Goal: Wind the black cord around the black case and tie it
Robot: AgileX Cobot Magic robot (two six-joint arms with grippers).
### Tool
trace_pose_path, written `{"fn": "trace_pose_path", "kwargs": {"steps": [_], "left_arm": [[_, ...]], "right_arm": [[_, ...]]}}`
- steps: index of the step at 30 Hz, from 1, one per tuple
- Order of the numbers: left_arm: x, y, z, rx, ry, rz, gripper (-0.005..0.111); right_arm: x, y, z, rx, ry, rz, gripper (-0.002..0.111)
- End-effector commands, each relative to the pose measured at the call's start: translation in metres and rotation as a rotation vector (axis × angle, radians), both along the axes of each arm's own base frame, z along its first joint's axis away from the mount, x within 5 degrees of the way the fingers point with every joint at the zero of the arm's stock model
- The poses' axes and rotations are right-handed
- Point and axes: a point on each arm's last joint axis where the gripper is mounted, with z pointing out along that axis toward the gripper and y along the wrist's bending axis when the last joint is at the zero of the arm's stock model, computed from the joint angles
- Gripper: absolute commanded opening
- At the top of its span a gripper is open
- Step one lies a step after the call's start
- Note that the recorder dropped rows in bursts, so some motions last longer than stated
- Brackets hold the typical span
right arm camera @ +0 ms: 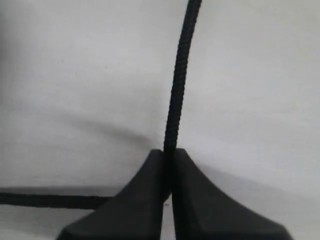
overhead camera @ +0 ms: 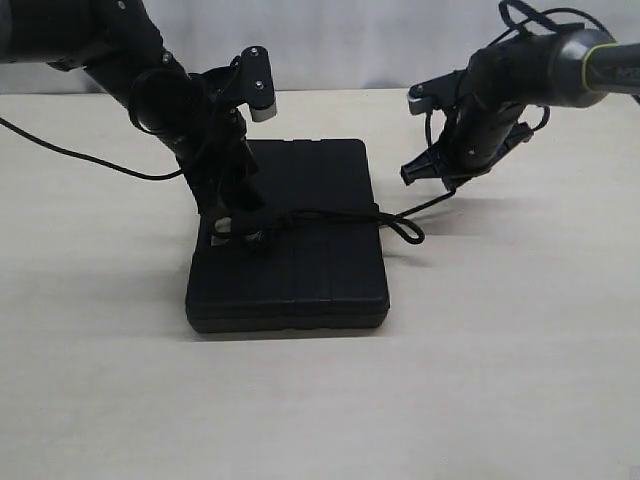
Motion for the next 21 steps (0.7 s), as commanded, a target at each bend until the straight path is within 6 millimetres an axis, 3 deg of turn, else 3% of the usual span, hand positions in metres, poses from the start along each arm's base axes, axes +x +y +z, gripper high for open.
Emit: {"fn": "trace_pose_path", "kwargs": {"steps": [1, 11, 15, 18, 21], "left_arm": [[-0.001, 0.001, 0.004, -0.006, 0.001, 0.006, 0.048], [0.000, -0.003, -0.003, -0.024, 0.013, -0.001, 0.048], [-0.001, -0.011, 0.000, -0.116, -0.007, -0.078, 0.048], [-0.002, -0.013, 0.001, -0.141, 0.002, -0.077, 0.048], [-0.004, -0.013, 0.000, -0.139, 0.023, -0.091, 0.048]], "right_arm": [[-0.003, -0.006, 0.041, -0.025, -0.087, 0.022, 0.004], [-0.015, -0.008, 0.086, -0.054, -0.159, 0.034, 0.004], [-0.024, -0.006, 0.104, -0.040, -0.159, 0.019, 0.004], [-0.026, -0.018, 0.089, 0.017, -0.067, -0.105, 0.005], [-0.026, -0.058, 0.047, 0.094, 0.095, -0.299, 0.020]]}}
